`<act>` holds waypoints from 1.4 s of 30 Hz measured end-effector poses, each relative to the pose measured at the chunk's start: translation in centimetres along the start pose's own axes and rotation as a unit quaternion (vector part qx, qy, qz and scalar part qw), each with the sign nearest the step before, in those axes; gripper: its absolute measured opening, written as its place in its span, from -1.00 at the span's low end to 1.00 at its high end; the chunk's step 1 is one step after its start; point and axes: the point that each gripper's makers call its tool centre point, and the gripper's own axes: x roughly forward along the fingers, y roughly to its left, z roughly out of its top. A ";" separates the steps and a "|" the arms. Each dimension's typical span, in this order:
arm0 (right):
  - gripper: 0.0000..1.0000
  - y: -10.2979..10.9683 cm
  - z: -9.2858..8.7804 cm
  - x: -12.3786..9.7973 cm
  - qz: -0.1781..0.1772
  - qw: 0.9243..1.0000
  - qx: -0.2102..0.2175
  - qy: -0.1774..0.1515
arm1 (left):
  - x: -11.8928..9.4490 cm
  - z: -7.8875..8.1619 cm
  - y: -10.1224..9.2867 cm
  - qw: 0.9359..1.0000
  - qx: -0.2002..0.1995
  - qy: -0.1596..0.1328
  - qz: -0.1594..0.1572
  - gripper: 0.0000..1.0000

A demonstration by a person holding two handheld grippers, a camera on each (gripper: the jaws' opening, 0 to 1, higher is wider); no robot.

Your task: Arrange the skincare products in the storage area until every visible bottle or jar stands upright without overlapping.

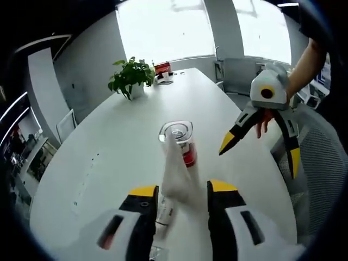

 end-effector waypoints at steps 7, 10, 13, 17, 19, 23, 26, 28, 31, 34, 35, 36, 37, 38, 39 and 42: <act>0.92 0.1 0.4 -0.1 -0.002 1.000 -0.003 -0.003 | -1.9 -1.2 -0.2 0.998 -0.050 0.006 0.029 0.03; 0.92 -0.1 0.7 -0.2 -0.003 1.000 -0.004 -0.006 | -2.7 -1.8 -0.3 0.997 -0.067 0.007 0.037 0.17; 0.92 -0.1 1.1 -0.4 -0.005 1.000 -0.005 -0.008 | -3.6 -2.1 -0.8 0.995 -0.089 0.006 0.051 0.22; 0.92 -0.2 1.6 -0.7 -0.008 1.000 -0.009 -0.011 | -5.0 -2.5 -1.5 0.990 -0.121 -0.002 0.067 0.32; 0.92 -0.1 1.9 -0.9 -0.009 1.000 -0.010 -0.014 | -5.6 -2.9 -1.7 0.988 -0.134 -0.003 0.072 0.37; 0.91 0.5 2.4 -1.1 -0.009 1.000 -0.012 -0.017 | -7.0 -3.4 -2.6 0.985 -0.151 0.000 0.085 0.43; 0.90 0.8 2.5 -1.2 -0.008 1.000 -0.015 -0.013 | -8.2 -3.8 -2.9 0.980 -0.170 -0.008 0.101 0.53; 0.90 0.8 2.4 -1.2 -0.008 1.000 -0.012 -0.008 | -9.1 -3.8 -3.4 0.976 -0.185 -0.013 0.112 0.62; 0.83 0.8 2.6 -1.5 -0.010 1.000 -0.016 -0.017 | -10.4 -4.5 -3.9 0.969 -0.207 -0.015 0.134 0.68; 0.82 1.0 2.9 -2.0 -0.012 1.000 -0.003 -0.025 | -11.4 -4.5 -4.8 0.960 -0.237 -0.034 0.148 0.73; 0.83 1.1 3.0 -2.3 -0.014 1.000 -0.002 -0.026 | -11.7 -4.5 -5.2 0.958 -0.244 -0.036 0.149 0.74; 0.85 1.0 3.0 -2.4 -0.015 1.000 -0.001 -0.026 | -12.2 -4.5 -5.8 0.955 -0.251 -0.039 0.153 0.75; 0.86 1.0 3.0 -2.7 -0.017 0.999 -0.003 -0.027 | -12.7 -4.6 -6.2 0.953 -0.255 -0.044 0.158 0.76; 0.86 0.9 3.0 -2.9 -0.021 0.999 -0.004 -0.027 | -13.0 -4.6 -6.4 0.952 -0.257 -0.046 0.161 0.77; 0.84 0.7 2.9 -3.0 -0.024 0.999 -0.001 -0.025 | -13.3 -4.6 -7.0 0.949 -0.263 -0.049 0.167 0.77; 0.65 1.2 1.6 -3.5 -0.016 0.999 0.032 0.013 | -14.1 -5.3 -8.0 0.940 -0.286 -0.049 0.178 0.76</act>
